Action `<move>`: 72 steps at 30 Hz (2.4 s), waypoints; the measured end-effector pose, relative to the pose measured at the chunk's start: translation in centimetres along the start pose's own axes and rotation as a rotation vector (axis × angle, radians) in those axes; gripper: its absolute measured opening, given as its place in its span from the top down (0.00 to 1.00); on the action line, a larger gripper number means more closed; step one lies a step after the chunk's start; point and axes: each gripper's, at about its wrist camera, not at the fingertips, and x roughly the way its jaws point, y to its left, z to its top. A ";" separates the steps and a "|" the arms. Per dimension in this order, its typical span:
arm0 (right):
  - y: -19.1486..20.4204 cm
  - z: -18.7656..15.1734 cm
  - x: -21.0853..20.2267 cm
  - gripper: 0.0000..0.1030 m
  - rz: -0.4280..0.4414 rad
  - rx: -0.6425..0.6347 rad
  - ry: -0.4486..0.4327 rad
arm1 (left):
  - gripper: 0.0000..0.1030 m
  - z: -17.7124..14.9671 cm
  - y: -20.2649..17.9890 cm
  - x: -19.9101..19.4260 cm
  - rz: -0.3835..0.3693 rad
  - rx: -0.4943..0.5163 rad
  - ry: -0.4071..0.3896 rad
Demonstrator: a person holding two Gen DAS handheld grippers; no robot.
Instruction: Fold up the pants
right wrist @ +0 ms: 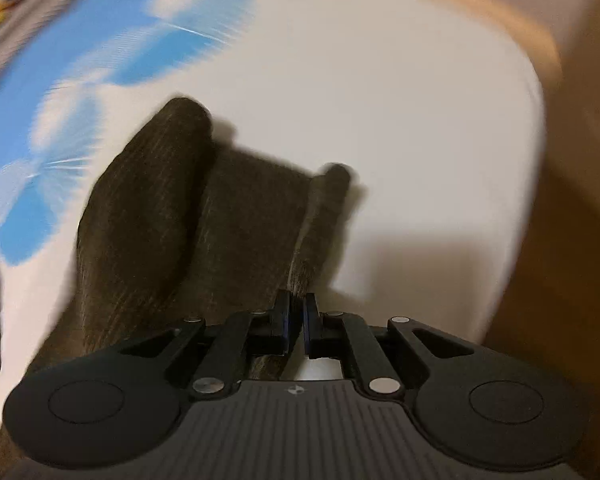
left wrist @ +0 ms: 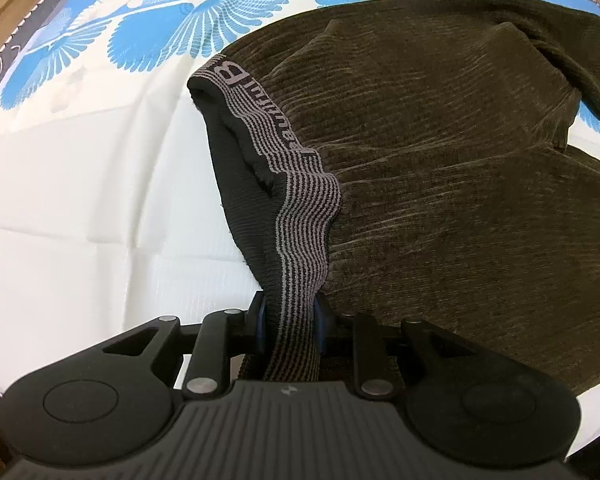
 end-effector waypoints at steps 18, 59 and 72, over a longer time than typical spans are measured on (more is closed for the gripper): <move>-3.0 1.5 2.5 0.93 0.040 0.116 0.032 | 0.84 -0.2 1.0 1.1 -0.038 -0.038 0.042; 11.9 1.7 -1.9 0.66 0.381 -0.208 -0.166 | 0.70 4.8 -9.9 -9.1 -0.082 0.075 -0.325; 25.9 -1.3 -2.2 0.98 0.631 -0.397 -0.171 | 0.91 9.4 -22.4 -5.0 -0.228 0.245 -0.351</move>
